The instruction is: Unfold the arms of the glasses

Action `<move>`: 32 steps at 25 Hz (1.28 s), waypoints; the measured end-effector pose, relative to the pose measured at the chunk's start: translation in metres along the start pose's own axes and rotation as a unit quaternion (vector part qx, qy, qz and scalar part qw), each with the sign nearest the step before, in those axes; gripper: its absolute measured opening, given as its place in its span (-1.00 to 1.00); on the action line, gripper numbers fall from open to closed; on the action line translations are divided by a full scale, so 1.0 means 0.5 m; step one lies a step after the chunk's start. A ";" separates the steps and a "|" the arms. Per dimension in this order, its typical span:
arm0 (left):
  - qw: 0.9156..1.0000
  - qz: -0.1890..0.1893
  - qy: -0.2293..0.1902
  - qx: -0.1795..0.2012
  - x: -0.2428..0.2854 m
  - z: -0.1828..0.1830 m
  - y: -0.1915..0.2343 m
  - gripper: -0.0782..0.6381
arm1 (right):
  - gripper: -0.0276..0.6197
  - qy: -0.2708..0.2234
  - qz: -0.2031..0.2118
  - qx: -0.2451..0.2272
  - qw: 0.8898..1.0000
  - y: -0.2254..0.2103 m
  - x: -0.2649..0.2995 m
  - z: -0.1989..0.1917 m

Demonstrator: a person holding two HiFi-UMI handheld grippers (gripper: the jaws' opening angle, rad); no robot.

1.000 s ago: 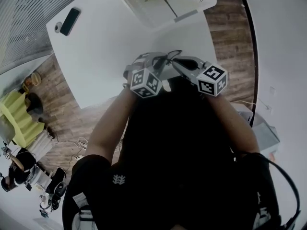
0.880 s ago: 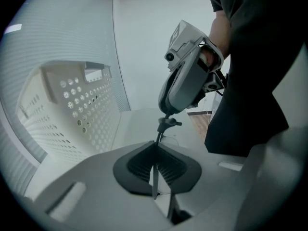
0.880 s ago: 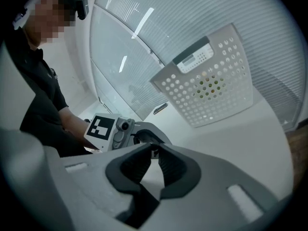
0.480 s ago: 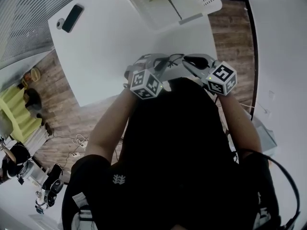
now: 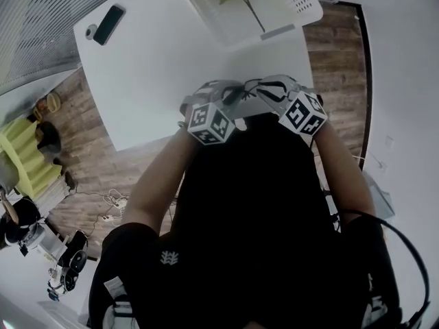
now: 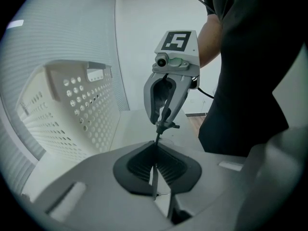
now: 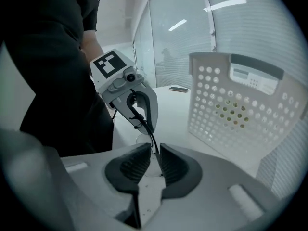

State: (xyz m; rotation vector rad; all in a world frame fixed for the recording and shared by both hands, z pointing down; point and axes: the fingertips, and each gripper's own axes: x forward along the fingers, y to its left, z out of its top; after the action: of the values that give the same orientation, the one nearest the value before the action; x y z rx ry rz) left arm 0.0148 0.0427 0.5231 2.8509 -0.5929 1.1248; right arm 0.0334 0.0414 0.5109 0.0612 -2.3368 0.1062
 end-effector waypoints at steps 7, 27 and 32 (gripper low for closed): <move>1.000 0.000 0.000 -0.005 0.002 -0.001 0.006 -0.77 | -0.76 0.010 0.014 -0.067 0.998 -0.003 0.008 0.018; 1.000 0.019 -0.001 -0.015 -0.021 -0.003 0.036 -0.77 | -0.88 -0.041 0.004 0.033 0.999 -0.035 -0.010 0.000; 0.999 0.037 -0.006 -0.029 -0.044 -0.012 0.060 -0.77 | -0.88 -0.072 -0.003 0.088 0.994 -0.054 -0.019 -0.002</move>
State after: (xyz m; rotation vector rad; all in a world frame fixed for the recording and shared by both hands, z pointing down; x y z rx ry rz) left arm -0.0146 0.0231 0.5093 2.8094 -0.7252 1.0832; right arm 0.0426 0.0145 0.5064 0.1677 -2.4656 0.3132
